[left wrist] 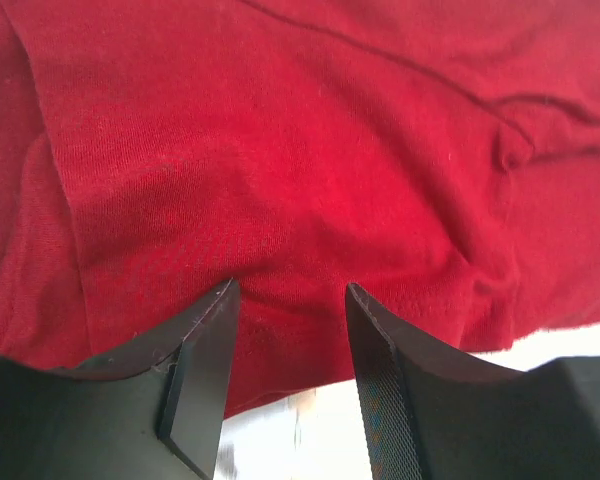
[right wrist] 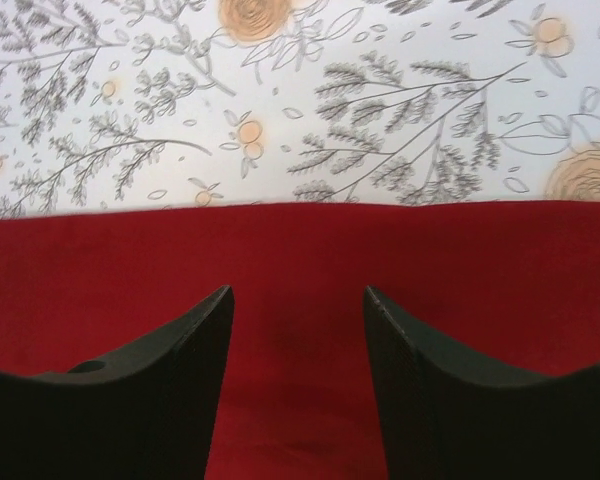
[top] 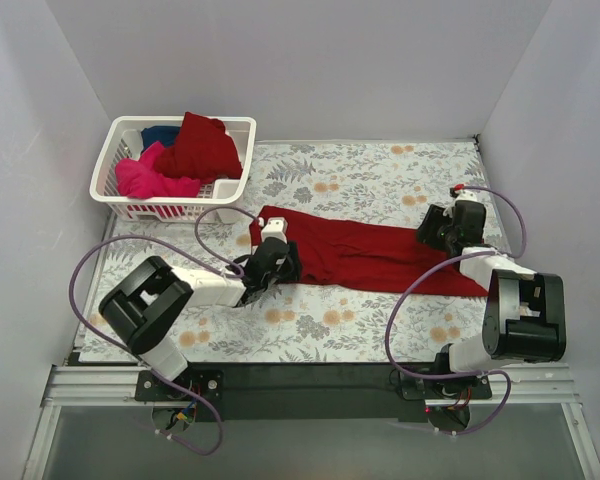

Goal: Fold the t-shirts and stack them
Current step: Fold the tshirt

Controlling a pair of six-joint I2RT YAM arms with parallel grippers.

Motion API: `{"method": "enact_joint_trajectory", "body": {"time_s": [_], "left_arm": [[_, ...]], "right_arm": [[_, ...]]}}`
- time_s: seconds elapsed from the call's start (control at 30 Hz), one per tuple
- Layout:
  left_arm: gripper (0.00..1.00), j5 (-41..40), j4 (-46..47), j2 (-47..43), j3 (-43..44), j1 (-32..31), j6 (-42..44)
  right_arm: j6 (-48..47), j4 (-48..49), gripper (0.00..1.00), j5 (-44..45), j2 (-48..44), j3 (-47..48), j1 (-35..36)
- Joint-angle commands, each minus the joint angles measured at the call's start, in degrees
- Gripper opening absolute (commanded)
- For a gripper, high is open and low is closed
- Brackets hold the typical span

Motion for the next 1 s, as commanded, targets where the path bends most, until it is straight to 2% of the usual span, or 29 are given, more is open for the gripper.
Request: {"method": "enact_joint_trajectory", "body": {"time_s": [0.0,0.07,0.3,0.73,0.87,0.97], "left_arm": [[0.44,-1.4,1.1,3.7,3.6,1.4,2.0],[0.44,0.0,1.9,6.2,4.5,3.1,2.5],[0.44,3.7,1.9,14.6,11.2,8.6,5.6],[0.44,10.3,-5.8,29.8,34.2,16.5,12.8],[0.44,13.2,-9.0,33.7,42.2,18.3,13.0],[0.44,14.6,-10.6,36.0,47.4,19.3,12.9]], "right_arm": [[-1.4,0.9,0.49,1.1,-2.8,0.1,3.5],[-1.6,0.3,0.5,2.0,-3.0,0.2,6.2],[-1.6,-1.2,0.49,3.0,0.1,1.0,8.3],[-2.2,-5.9,0.49,4.6,7.3,5.0,12.5],[-0.9,-10.4,0.48,4.6,8.4,7.8,15.3],[1.1,-14.6,0.47,8.7,8.5,8.3,17.9]]}}
